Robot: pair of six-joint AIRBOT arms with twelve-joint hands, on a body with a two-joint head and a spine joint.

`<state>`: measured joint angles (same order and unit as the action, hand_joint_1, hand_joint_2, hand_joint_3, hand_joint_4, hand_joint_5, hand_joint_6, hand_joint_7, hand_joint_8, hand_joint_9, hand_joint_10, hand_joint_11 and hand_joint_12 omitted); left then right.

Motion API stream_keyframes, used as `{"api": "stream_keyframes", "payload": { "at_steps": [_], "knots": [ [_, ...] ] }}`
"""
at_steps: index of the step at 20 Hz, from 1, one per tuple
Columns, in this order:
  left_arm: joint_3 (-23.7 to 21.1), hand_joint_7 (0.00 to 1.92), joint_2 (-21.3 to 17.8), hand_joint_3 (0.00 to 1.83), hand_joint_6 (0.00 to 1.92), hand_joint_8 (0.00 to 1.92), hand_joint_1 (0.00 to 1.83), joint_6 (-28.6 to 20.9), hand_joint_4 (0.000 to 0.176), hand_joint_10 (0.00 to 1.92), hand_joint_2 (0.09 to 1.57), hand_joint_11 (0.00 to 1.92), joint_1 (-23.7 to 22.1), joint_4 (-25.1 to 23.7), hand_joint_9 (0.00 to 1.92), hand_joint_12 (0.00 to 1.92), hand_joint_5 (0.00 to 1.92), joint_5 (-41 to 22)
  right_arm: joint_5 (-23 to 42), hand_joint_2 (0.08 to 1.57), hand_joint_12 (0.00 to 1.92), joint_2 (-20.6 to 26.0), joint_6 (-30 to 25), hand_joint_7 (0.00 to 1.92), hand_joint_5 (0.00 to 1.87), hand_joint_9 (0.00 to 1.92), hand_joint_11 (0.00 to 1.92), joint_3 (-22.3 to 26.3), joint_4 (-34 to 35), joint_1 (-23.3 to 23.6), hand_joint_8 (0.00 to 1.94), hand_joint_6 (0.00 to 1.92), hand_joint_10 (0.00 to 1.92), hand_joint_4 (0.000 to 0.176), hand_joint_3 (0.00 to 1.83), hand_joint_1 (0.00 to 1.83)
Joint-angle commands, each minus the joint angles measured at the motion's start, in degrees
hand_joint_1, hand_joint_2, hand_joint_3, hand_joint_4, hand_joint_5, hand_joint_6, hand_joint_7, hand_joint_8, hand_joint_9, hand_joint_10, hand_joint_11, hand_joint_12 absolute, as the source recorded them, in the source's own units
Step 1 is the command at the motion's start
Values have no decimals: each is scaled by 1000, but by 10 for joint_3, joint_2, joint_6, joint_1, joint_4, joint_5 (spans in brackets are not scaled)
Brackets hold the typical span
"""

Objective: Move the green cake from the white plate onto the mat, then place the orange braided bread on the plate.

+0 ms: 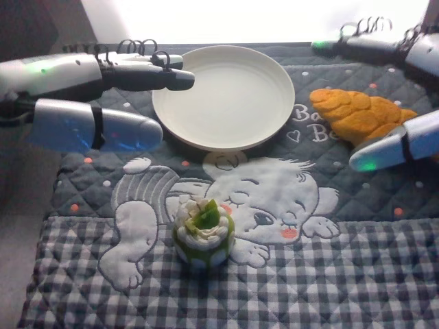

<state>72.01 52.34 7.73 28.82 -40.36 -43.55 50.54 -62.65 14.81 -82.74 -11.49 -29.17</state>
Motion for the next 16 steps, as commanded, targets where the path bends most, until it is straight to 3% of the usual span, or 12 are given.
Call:
{"api": "stream_keyframes", "payload": {
  "at_steps": [1,2,3,4,6,7,8,10,13,14,15,16],
  "knots": [
    [-1,18,-2,889,33,1,0,0,0,2,1232,0,-11,32,20,78,223,-59,46,595,68,10,-5,116,205,102,193,-10,30,3,0,3,0,176,0,738],
    [-2,108,-3,721,42,63,0,0,0,32,1171,0,-11,32,100,428,278,-62,39,575,64,6,-5,63,145,78,161,-14,29,3,0,0,0,176,0,698],
    [-2,115,-4,672,35,39,99,1,0,21,1202,0,-11,34,93,410,270,-66,32,568,63,4,-5,59,96,68,148,-18,29,3,2,0,0,176,0,648],
    [-3,115,-5,644,28,22,52,2,0,14,1144,0,-11,37,87,424,258,-68,27,568,75,3,-5,44,72,59,169,-21,28,3,0,0,0,176,0,672],
    [-7,124,-8,529,28,7,321,10,0,10,976,0,-11,41,102,485,276,-71,17,557,59,3,-5,22,57,57,117,-24,26,3,0,1,0,176,0,714],
    [-9,106,-9,487,22,4,420,11,0,8,960,0,-11,42,69,297,278,-73,13,544,68,3,-5,31,34,66,128,-26,26,3,4,0,4,176,0,679],
    [-10,88,-10,507,25,4,344,12,0,4,1005,0,-11,43,17,11,294,-75,8,529,87,2,-5,39,6,84,150,-28,26,3,5,0,8,176,0,721],
    [-12,96,-11,541,20,0,341,13,0,3,954,3,-11,44,35,7,293,-76,0,531,89,2,-5,14,0,53,137,-30,26,3,0,0,1,176,0,716],
    [-13,50,-11,585,7,6,288,16,0,5,1119,0,-10,47,17,0,252,-79,-12,562,613,-3,-5,6,0,44,3,-35,23,3,1,0,5,176,3,730],
    [-13,109,-11,584,20,7,189,17,0,1,1102,0,-10,48,127,520,270,-80,-15,576,772,-3,-5,20,0,72,0,-36,22,3,1,0,7,176,1,708],
    [-13,112,-11,595,32,2,408,17,0,2,1069,0,-10,48,103,296,297,-80,-20,579,778,-4,-5,35,0,78,0,-37,20,3,2,0,5,176,0,706],
    [-13,36,-11,598,8,0,275,17,0,0,1134,0,-10,48,40,93,240,-80,-23,582,567,-5,-5,12,0,27,0,-38,19,3,10,0,23,176,0,694]
  ]
}}
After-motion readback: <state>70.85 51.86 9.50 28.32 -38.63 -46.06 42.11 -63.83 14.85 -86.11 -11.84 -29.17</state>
